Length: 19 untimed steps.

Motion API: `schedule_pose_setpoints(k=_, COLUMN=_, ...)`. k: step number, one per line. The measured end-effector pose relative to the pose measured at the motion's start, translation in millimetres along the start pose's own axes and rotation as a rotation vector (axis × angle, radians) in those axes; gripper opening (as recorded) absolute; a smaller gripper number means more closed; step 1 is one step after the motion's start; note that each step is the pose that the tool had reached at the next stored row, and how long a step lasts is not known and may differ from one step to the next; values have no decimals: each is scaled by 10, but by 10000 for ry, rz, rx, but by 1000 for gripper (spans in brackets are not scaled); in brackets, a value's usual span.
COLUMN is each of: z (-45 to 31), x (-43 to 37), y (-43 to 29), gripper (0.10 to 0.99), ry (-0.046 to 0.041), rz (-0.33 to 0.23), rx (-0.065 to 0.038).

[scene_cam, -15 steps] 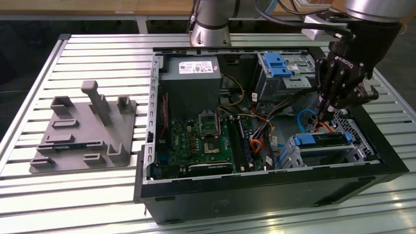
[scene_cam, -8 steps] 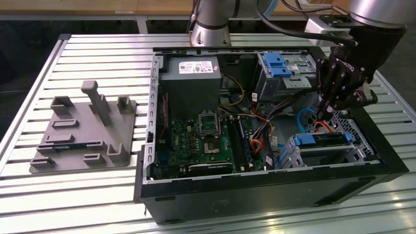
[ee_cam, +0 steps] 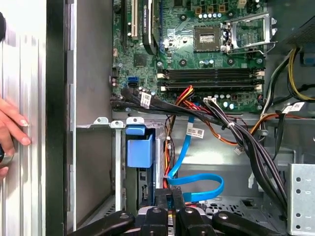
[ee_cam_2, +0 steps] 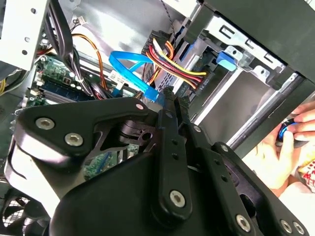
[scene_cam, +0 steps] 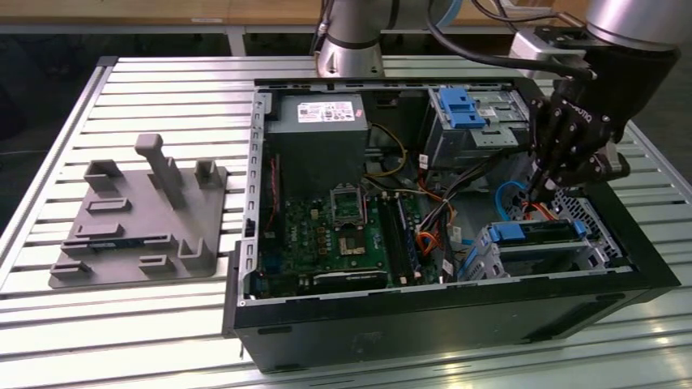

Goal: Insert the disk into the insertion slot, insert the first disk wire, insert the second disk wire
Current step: 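Insert the second disk wire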

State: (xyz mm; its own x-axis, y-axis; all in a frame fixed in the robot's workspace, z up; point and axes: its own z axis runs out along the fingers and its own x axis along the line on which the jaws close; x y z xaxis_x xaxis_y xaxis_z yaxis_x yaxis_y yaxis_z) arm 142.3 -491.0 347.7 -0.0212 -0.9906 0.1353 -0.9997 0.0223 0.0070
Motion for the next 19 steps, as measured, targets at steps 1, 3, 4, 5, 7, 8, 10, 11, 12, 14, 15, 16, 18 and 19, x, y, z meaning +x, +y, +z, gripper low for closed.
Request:
schedule_pose_setpoints(k=1, z=1, x=3, y=0, gripper=161, ry=-15, rz=55, rx=-8)
schedule_pose_setpoints(k=3, z=3, x=6, y=-1, gripper=161, ry=-62, rz=147, rx=-21)
schedule_pose_setpoints(k=4, z=4, x=7, y=-1, gripper=161, ry=-138, rz=168, rx=-26)
schedule_pose_setpoints(k=5, z=4, x=9, y=-1, gripper=161, ry=-283, rz=171, rx=-31)
schedule_pose_setpoints(k=7, z=5, x=14, y=-3, gripper=161, ry=-635, rz=168, rx=-39)
schedule_pose_setpoints(k=8, z=5, x=19, y=-3, gripper=161, ry=-782, rz=167, rx=-43)
schedule_pose_setpoints(k=10, z=7, x=34, y=-7, gripper=161, ry=-993, rz=166, rx=-49)
schedule_pose_setpoints(k=11, z=9, x=44, y=-12, gripper=161, ry=-1064, rz=164, rx=-51)
schedule_pose_setpoints(k=12, z=9, x=53, y=-19, gripper=161, ry=-1098, rz=164, rx=-52)
schedule_pose_setpoints(k=14, z=12, x=74, y=-44, gripper=161, ry=-1130, rz=164, rx=-55)
schedule_pose_setpoints(k=15, z=14, x=85, y=-53, gripper=161, ry=-1144, rz=164, rx=-57)
schedule_pose_setpoints(k=16, z=15, x=95, y=-56, gripper=161, ry=-1154, rz=168, rx=-59)
schedule_pose_setpoints(k=18, z=19, x=117, y=-57, gripper=161, ry=-1165, rz=215, rx=-62)
schedule_pose_setpoints(k=19, z=21, x=129, y=-58, gripper=161, ry=-1171, rz=242, rx=-65)
